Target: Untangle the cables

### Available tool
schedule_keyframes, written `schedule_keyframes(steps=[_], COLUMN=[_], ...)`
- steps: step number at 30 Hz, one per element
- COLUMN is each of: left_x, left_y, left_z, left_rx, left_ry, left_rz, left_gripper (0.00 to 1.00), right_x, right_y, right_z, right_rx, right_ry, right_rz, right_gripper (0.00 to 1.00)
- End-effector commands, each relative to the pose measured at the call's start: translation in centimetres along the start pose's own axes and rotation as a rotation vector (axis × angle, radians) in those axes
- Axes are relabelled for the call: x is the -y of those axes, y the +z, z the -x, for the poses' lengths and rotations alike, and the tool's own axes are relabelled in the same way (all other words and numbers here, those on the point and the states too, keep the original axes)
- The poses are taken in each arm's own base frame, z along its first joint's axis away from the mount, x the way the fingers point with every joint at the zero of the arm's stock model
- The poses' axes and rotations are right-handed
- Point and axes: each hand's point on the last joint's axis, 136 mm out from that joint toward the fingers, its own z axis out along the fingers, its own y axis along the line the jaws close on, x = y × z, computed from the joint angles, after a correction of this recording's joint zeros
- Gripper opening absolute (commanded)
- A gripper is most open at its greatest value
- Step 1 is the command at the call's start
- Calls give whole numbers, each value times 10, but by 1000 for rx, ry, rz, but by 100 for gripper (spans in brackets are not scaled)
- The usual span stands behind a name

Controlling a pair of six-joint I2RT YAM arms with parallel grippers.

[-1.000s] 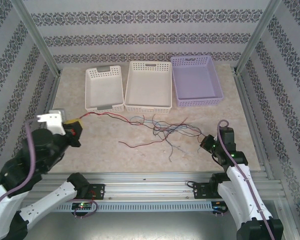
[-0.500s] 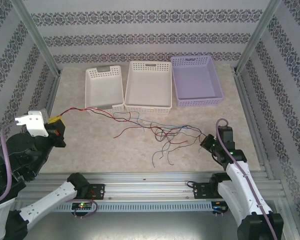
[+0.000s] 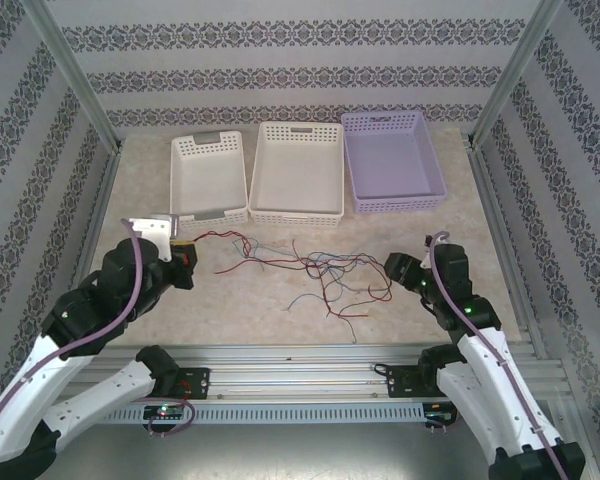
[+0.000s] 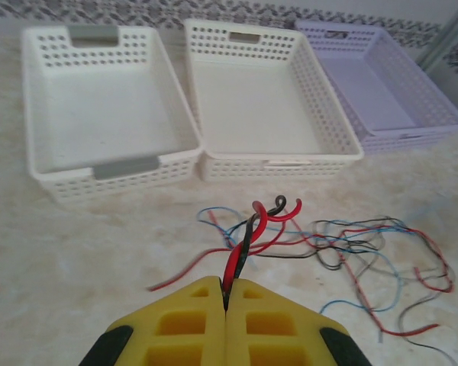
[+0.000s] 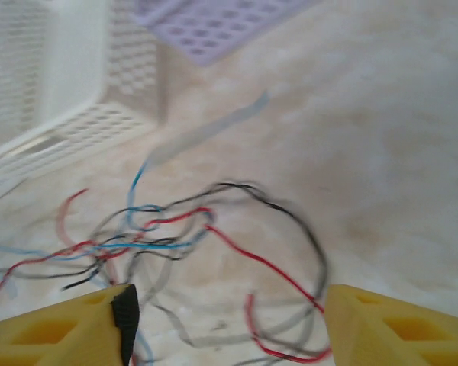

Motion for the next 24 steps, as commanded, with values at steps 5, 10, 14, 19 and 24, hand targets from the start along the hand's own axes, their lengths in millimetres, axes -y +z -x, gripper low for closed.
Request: schedule_keyframes(steps=[5,10,14,19,24], left_x=[52,65,71,75,79], left_y=[27,33,36,35,34], left_z=[8,1,-5,-7,-8], left_rx=[-7,-37,-62,-73,-85], left_ry=[-126,-133,-135,-134,-132], left_rz=[-232,-275,-301,-314,-331], left_gripper=[0,0,0,0,0], right_x=[-143,-204,-232,-258,-263], right_y=[-11,-13,-2,14,29], right_z=[-6,-18,-24,-35,-33], right_rx=[32,67,69,73,112], right_ry=[-403,-647,-718,-831,-875], right_rz=[420,504,559,595,574], right_gripper=[71,73,72,70,68])
